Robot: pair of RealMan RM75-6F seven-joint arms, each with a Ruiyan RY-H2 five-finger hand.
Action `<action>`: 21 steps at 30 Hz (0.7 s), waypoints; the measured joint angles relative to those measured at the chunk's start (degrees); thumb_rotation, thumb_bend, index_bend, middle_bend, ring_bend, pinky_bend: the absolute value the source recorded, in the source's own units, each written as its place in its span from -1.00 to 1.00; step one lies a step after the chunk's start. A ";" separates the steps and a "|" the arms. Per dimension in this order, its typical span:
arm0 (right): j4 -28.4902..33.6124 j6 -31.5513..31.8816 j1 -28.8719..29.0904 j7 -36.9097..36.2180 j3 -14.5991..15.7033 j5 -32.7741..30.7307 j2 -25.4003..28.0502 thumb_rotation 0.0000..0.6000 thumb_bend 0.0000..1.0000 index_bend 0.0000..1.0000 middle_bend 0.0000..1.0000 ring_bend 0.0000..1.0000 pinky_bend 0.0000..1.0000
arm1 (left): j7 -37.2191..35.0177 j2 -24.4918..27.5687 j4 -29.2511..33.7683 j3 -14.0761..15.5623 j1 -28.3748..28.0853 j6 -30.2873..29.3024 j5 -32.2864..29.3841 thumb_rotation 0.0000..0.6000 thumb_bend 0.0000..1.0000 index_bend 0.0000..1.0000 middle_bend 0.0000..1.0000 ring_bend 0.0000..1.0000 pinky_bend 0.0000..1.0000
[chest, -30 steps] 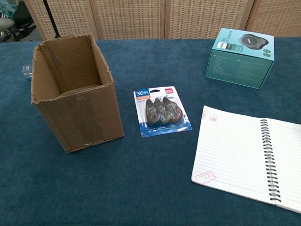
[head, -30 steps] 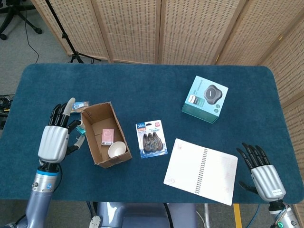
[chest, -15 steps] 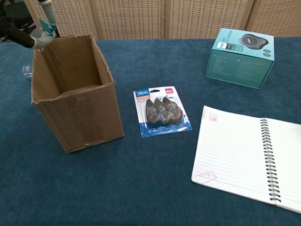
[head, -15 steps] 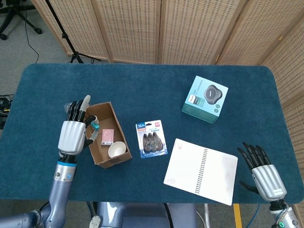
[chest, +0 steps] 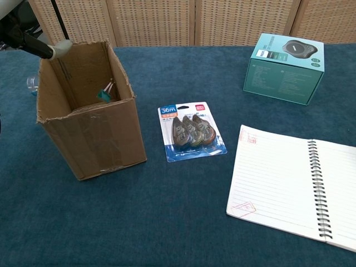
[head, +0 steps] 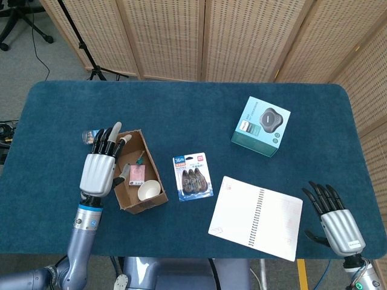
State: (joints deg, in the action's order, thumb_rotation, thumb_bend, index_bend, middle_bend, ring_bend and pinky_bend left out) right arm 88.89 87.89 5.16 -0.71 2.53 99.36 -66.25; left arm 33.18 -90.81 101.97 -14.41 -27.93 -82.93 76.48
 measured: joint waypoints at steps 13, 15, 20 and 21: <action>0.11 -0.07 -0.04 0.44 -0.02 -0.18 -0.10 1.00 -0.71 -0.96 -1.00 -1.00 -1.00 | -1.11 7.18 5.02 3.14 3.24 -0.61 0.61 1.00 -0.49 -0.98 -1.00 -1.00 -1.00; 0.18 -0.15 -0.04 0.66 0.00 -0.19 -0.13 1.00 -0.71 -0.96 -1.00 -1.00 -1.00 | -1.15 10.17 7.07 4.57 4.46 -0.71 0.97 1.00 -0.55 -1.00 -1.00 -1.00 -1.00; 0.28 0.03 -0.17 1.16 0.12 0.02 -0.24 1.00 -0.71 -0.96 -1.00 -1.00 -1.00 | -2.46 19.37 11.05 11.35 9.93 -2.53 4.72 1.00 -0.85 -1.00 -1.00 -1.00 -1.00; 0.26 0.01 -0.17 1.26 0.13 0.06 -0.29 1.00 -0.71 -0.96 -1.00 -1.00 -1.00 | -2.73 20.80 11.41 12.68 11.08 -2.96 5.50 1.00 -0.88 -1.00 -1.00 -1.00 -1.00</action>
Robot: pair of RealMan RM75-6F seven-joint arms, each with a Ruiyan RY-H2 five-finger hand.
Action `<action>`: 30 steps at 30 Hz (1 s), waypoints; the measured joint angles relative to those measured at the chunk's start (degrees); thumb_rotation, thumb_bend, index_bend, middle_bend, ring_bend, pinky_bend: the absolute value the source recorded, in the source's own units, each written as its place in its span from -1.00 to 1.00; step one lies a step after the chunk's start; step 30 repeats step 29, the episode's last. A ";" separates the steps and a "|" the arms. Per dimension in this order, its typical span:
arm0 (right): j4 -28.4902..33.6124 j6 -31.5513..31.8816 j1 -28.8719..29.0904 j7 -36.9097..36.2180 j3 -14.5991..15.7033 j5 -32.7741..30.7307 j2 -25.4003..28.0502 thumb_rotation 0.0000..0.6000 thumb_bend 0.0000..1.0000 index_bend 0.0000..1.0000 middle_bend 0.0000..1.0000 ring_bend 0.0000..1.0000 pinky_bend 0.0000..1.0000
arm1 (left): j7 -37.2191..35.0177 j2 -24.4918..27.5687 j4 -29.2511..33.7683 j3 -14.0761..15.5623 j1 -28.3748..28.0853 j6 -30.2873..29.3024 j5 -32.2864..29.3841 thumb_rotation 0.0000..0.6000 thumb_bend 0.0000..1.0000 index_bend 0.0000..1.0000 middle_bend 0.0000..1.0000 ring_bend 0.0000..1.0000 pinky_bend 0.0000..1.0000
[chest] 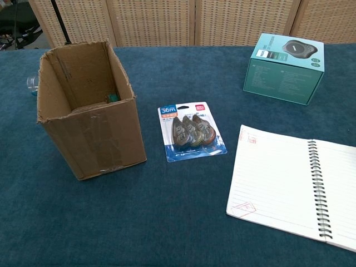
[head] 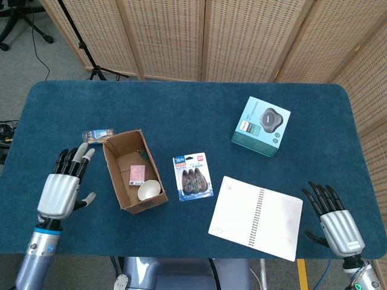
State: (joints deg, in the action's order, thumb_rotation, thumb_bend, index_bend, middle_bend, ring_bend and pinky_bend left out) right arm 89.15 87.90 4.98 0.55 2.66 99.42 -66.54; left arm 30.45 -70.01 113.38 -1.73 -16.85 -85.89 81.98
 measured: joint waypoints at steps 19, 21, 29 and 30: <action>0.06 0.86 -0.38 0.00 -0.02 0.27 0.03 1.00 -0.71 -0.96 -1.00 -1.00 -1.00 | -9.37 5.04 -6.69 8.78 8.96 -1.31 6.62 1.00 -0.91 -1.00 -1.00 -1.00 -1.00; 0.18 0.72 -0.33 0.15 0.00 0.28 0.05 1.00 -0.71 -0.96 -1.00 -1.00 -1.00 | -11.01 4.46 -8.03 8.90 9.62 -2.01 8.50 1.00 -0.91 -1.00 -1.00 -1.00 -1.00; 0.28 0.33 -0.23 1.03 0.15 0.51 -0.19 1.00 -0.71 -0.96 -1.00 -1.00 -1.00 | -11.59 3.56 -9.49 8.54 10.43 -1.48 9.87 1.00 -0.91 -1.00 -1.00 -1.00 -1.00; 0.28 0.33 -0.23 1.03 0.15 0.51 -0.19 1.00 -0.71 -0.96 -1.00 -1.00 -1.00 | -11.59 3.56 -9.49 8.54 10.43 -1.48 9.87 1.00 -0.91 -1.00 -1.00 -1.00 -1.00</action>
